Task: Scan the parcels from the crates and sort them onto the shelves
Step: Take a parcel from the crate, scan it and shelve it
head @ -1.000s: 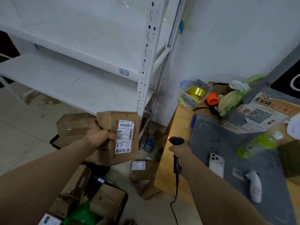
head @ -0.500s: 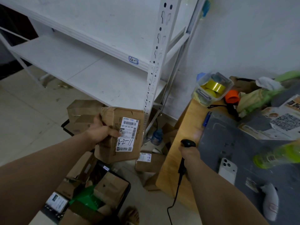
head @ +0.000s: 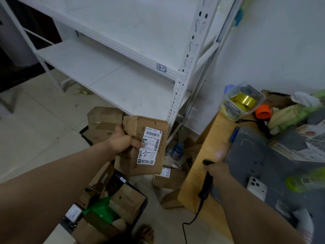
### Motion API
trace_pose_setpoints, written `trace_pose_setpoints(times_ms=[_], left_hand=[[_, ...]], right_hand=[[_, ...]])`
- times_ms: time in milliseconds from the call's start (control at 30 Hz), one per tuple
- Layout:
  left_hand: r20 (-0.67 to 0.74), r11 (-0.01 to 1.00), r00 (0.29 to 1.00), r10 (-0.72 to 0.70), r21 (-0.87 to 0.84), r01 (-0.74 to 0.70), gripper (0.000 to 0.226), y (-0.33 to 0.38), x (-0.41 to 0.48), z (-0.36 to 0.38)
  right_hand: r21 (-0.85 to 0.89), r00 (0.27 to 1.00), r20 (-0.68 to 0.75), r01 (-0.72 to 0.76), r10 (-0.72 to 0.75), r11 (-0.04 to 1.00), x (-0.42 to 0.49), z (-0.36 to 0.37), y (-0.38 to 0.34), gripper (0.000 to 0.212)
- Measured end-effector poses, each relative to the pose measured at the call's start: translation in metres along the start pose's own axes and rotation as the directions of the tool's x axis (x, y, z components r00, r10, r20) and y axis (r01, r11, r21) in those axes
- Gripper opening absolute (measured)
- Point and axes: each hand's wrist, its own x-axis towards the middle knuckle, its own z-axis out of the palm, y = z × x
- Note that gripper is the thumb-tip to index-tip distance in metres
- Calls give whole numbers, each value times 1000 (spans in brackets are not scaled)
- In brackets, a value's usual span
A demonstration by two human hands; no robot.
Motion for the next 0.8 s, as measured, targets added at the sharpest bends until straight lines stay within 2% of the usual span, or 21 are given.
trace_pose_setpoints(times_ms=[100, 267, 300, 367, 433, 533, 600, 667, 733, 800], left_hand=[[2, 1000, 1000, 2, 13, -2, 134, -4, -7, -13], [22, 998, 1000, 9, 67, -10, 141, -11, -19, -39], [26, 997, 1000, 6, 71, -8, 139, -12, -22, -44], [24, 998, 1000, 4, 57, -5, 134, -16, -28, -55], [22, 999, 1000, 11, 34, -12, 138, -21, -34, -68], [3, 999, 999, 36, -2, -36, 137, -31, -49, -99], [-25, 998, 998, 52, -23, -53, 128, -39, -63, -129], [-39, 997, 998, 56, -44, -57, 122, -48, -74, -168], [-44, 997, 997, 64, -41, -66, 123, -58, -86, -215], [-60, 995, 995, 78, -49, -81, 118, -74, -97, -269]], right_hand=[[-32, 999, -32, -2, 1, 999, -9, -1, 1, 92], [40, 996, -88, -28, 31, 999, -30, 8, 12, 101], [2, 992, -125, -25, 25, 1000, -38, 10, 12, 100], [-138, 971, -228, 34, -66, 990, -60, 14, 4, 95], [-214, 934, -261, 190, -243, 958, -84, 25, -12, 79], [-207, 880, -101, 437, -463, 875, -127, 57, -48, 42], [-66, 864, 60, 503, -500, 862, -167, 92, -70, 24], [117, 838, 243, 475, -489, 872, -220, 133, -90, 24], [200, 785, 390, 438, -482, 876, -272, 179, -105, 33], [240, 736, 474, 421, -484, 875, -320, 229, -114, 41]])
